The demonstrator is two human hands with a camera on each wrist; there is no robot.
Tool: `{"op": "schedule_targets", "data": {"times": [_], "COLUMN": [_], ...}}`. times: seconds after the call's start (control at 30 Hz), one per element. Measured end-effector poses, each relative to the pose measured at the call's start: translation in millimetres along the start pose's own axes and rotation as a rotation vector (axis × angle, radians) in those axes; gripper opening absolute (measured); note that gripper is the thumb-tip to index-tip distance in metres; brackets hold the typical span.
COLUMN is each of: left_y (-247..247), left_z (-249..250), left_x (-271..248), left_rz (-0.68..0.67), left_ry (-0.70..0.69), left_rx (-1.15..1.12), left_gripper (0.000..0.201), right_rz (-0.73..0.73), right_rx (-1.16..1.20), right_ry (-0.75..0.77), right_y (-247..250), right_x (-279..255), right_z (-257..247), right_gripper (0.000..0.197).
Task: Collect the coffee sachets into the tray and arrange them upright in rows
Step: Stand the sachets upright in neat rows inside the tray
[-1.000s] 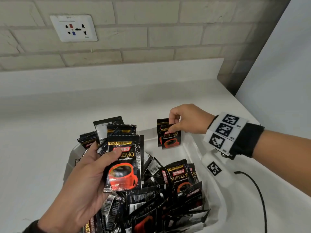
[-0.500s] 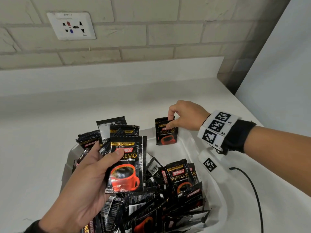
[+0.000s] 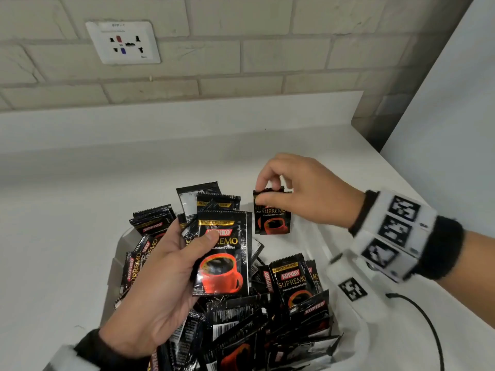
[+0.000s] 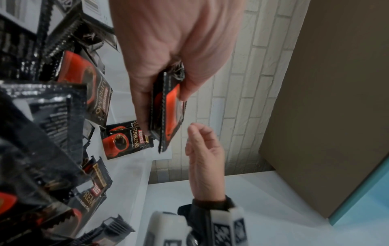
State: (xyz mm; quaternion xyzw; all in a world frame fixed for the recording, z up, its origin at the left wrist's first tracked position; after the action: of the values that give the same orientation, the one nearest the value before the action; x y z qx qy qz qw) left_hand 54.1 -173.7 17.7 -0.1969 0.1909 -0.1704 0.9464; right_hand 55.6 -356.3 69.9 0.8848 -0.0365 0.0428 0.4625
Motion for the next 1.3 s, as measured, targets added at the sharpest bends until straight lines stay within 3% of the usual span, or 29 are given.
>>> {"op": "schedule_targets", "data": {"times": [0.1,0.23,0.37,0.53,0.8,0.97,1.07,1.3], "left_y": [-6,-13,-15,-15,-13,-5,-2,12], "left_z": [-1,-3,-4,-3,0,-3,-3,2], "left_x": [3,3,-1,-1,-8,-12,-14,-12], "left_rz": [-0.011,-0.025,-0.017,-0.039,-0.130,-0.183,-0.215,-0.128], "left_ry": [-0.068,-0.112,-0.114,-0.126,-0.004,0.116,0.133,0.128], "left_rx": [0.016,0.060,0.015,0.018,-0.057,-0.036,-0.005,-0.038], "left_gripper": [0.032,0.026,0.039,0.054,0.041,0.049,0.045,0.046], "right_rz": [-0.117,-0.192,-0.211,-0.200,-0.217,-0.225,-0.222,-0.175], "right_rx": [0.126,0.289,0.378,0.423,0.504,0.409,0.424,0.647], "right_ry": [0.004,-0.222,-0.313,-0.316,-0.331,-0.345,-0.401,-0.416], "right_y": [-5,-19,-24,-27,-24,-27,-30,-37], "right_x": [-22,-27,-28,-31,-34,-35,-37,-33], "right_z": [-26,-19,-12,-12,-19,-25,-24,-25], "right_gripper": [0.024,0.052,0.057,0.035,0.005,0.009,0.025,0.012]}}
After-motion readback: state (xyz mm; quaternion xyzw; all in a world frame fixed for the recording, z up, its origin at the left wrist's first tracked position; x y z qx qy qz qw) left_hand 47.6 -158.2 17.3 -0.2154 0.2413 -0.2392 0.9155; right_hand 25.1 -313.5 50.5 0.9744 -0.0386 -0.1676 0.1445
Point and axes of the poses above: each hand's wrist, its own x-axis towards the middle knuckle, its own y-axis out of the back of the hand, z = x × y, the point moved 4 cm from there along x, towards the middle knuckle, and after that the axes turned 5 degrees about -y, right-handed, at the moved point
